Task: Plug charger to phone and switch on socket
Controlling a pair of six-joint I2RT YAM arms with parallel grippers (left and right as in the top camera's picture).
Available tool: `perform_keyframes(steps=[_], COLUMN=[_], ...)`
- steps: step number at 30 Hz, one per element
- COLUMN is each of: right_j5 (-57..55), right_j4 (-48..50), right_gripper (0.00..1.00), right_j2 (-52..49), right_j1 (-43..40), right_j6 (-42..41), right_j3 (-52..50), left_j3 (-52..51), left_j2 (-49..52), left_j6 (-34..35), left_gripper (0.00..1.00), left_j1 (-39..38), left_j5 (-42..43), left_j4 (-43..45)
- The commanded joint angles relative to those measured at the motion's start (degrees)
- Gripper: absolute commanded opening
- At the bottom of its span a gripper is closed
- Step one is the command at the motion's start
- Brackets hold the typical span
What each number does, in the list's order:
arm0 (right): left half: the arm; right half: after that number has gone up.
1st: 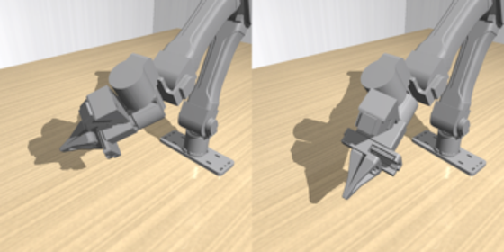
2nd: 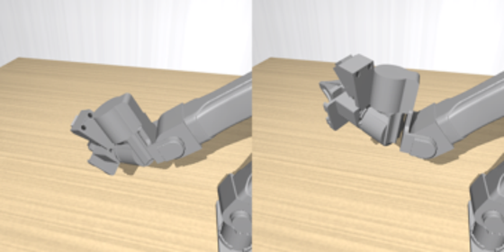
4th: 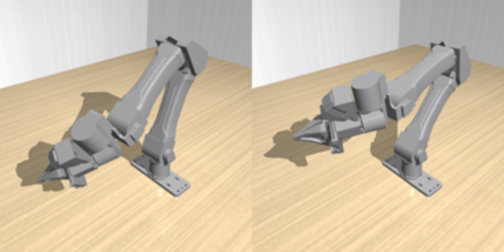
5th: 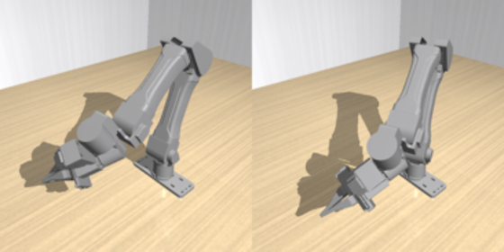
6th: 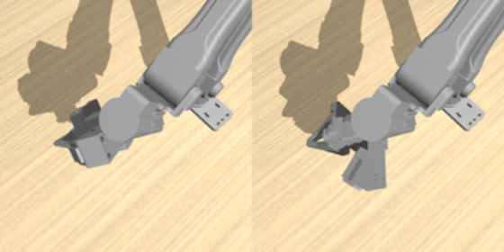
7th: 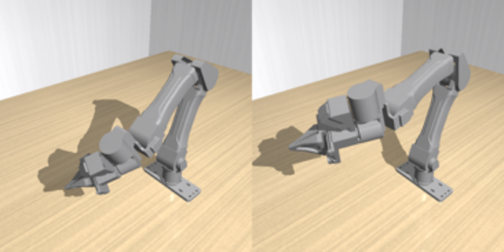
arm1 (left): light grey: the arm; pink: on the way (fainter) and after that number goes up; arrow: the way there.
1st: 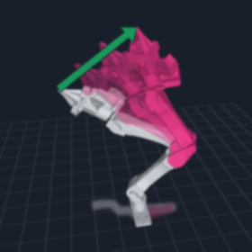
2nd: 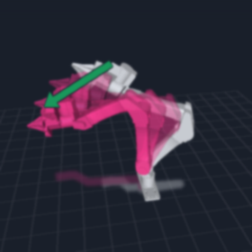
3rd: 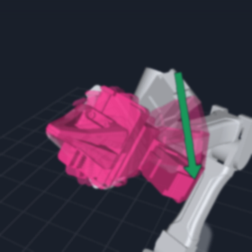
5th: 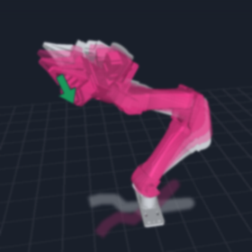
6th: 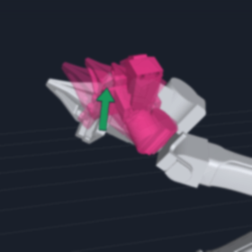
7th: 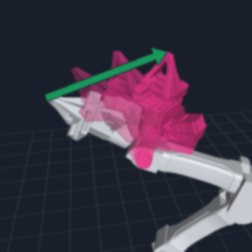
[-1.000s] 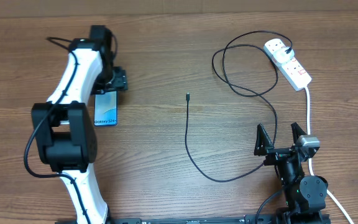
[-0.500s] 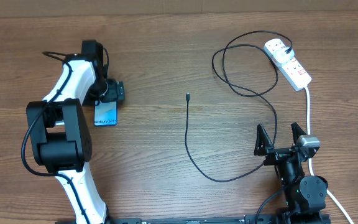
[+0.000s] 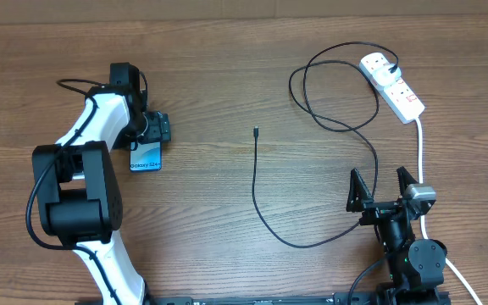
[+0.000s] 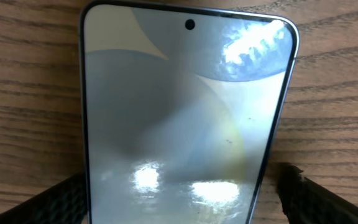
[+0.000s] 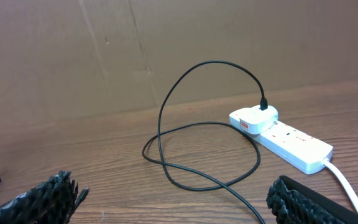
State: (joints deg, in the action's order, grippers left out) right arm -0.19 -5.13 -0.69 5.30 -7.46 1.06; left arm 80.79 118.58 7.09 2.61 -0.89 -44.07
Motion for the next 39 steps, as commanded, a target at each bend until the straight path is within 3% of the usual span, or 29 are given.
perform_keyframes(steps=[1, 14, 25, 31, 39], right_j5=[0.3, 0.3, 0.3, 0.3, 0.3], right_j4=[0.3, 0.3, 0.3, 0.3, 0.3], right_gripper=[1.00, 1.00, 1.00, 1.00, 1.00], right_j2=[0.5, 0.5, 0.5, 0.5, 0.5], right_j1=[0.2, 0.2, 0.2, 0.2, 0.2], right_j6=[0.1, 0.1, 0.1, 0.1, 0.1], right_j3=[-0.6, -0.6, -0.6, -0.6, -0.6], left_j3=[-4.1, -4.2, -4.2, -4.2, -4.2], left_j2=[2.5, 2.5, 2.5, 2.5, 2.5], left_j6=[-0.5, 4.5, 5.3, 6.7, 6.9], left_gripper=[0.88, 0.87, 0.85, 0.73, 0.51], left_j1=[-1.1, -7.1, -7.5, -7.5, -7.5], left_j5=[1.7, 4.9, 4.7, 4.8, 4.7], left_j4=[0.8, 0.7, -1.1, 0.6, 1.1])
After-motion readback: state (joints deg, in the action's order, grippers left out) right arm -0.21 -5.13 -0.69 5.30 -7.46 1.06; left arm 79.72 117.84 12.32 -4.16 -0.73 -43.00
